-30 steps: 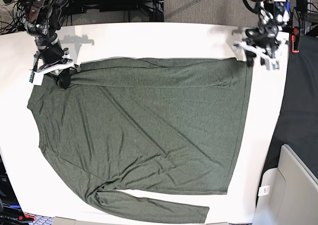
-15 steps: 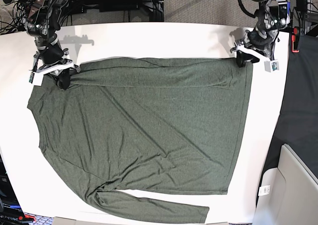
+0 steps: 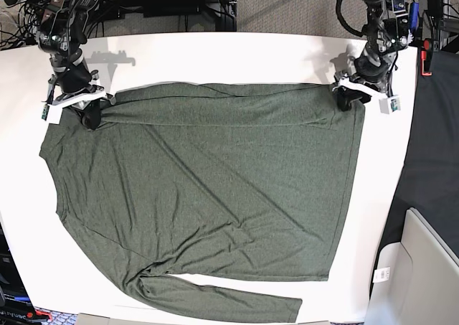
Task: Fold the T-shirt properly
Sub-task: 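Drag the held shoulder edge across the table with both grippers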
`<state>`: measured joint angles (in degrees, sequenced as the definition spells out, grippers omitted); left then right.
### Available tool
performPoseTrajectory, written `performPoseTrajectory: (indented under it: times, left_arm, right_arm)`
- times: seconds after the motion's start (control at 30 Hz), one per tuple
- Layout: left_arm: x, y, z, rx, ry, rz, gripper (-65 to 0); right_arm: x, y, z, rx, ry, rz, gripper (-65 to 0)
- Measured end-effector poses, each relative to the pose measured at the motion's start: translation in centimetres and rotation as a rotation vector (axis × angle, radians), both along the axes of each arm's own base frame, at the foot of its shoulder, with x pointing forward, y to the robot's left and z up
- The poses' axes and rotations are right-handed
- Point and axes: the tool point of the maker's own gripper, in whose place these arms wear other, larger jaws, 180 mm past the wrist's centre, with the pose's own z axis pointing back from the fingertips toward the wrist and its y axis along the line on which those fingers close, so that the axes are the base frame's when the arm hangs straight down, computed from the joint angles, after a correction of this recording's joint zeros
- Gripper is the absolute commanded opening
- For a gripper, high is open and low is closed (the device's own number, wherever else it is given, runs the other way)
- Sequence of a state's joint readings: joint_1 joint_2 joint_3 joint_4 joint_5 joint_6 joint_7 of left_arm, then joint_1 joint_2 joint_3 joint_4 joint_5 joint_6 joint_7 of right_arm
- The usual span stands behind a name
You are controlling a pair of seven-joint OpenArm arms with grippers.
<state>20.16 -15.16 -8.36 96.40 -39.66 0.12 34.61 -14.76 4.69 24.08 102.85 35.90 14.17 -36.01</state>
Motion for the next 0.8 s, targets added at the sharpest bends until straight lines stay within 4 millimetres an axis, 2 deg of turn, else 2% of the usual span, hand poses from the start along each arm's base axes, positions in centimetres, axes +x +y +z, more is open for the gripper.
performPoseTrajectory:
  times: [0.1, 0.23, 0.5, 0.57, 0.67, 0.8]
  left_arm:
    - [0.1, 0.1, 0.0, 0.001, 0.002, 0.005, -45.2]
    - [0.2, 0.0, -0.2, -0.007, 0.014, 0.003, -64.2]
    - [0.0, -0.2, 0.0, -0.006, 0.018, -0.003, -64.9]
    - [-0.8, -0.2, 0.0, -0.004, 0.033, -0.006, -64.9]
    - [-2.0, 0.9, 0.4, 0.013, 0.041, 0.024, -64.9]
    - [-2.6, 1.5, 0.6, 0.026, 0.044, 0.026, -64.9]
  right_arm:
    - [0.0, 0.0, 0.0, 0.0, 0.0, 0.0, -64.8]
    - [0.0, 0.0, 0.0, 0.0, 0.0, 0.0, -64.8]
    - [0.0, 0.0, 0.0, 0.0, 0.001, 0.0, -64.8]
    - [-0.2, 0.0, -0.2, -0.001, 0.006, 0.0, -64.8]
    - [-0.6, 0.0, -0.5, 0.0, 0.017, 0.001, -64.8]
    - [-1.4, 0.1, -0.2, -0.014, 0.02, 0.007, -64.8]
